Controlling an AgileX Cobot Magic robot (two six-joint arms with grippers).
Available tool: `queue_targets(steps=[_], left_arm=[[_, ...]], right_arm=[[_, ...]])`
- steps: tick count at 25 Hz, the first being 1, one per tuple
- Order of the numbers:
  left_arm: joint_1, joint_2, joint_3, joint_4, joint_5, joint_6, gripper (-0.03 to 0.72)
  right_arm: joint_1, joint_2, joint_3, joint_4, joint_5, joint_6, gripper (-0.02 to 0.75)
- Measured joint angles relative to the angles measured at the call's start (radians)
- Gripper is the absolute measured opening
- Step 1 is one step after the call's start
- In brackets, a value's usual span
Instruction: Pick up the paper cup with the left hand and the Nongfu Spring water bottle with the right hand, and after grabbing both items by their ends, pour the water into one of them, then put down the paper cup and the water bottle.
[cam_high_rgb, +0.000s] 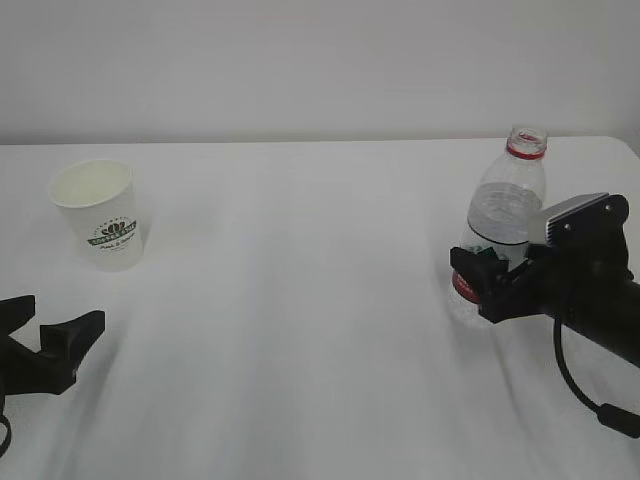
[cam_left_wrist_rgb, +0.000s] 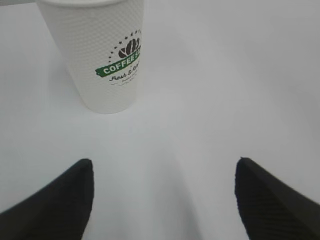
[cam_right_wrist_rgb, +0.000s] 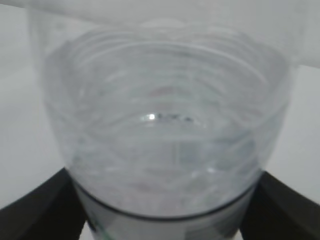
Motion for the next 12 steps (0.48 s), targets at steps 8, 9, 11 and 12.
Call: queue_targets(steps=[8,9,11,12], left_arm=[[0.0,0.0,0.0,0.0,0.0,0.0,0.63],[0.0,0.0,0.0,0.0,0.0,0.0,0.63],[0.0,0.0,0.0,0.0,0.0,0.0,0.627],[0.0,0.0,0.0,0.0,0.0,0.0,0.622]], right_arm=[[0.0,0.0,0.0,-0.012,0.0,0.0,0.54],[0.0,0.0,0.0,-0.017,0.0,0.0,0.538],[0.0,0.0,0.0,-0.023,0.0,0.0,0.535],[0.0,0.0,0.0,-0.026,0.0,0.0,0.533]])
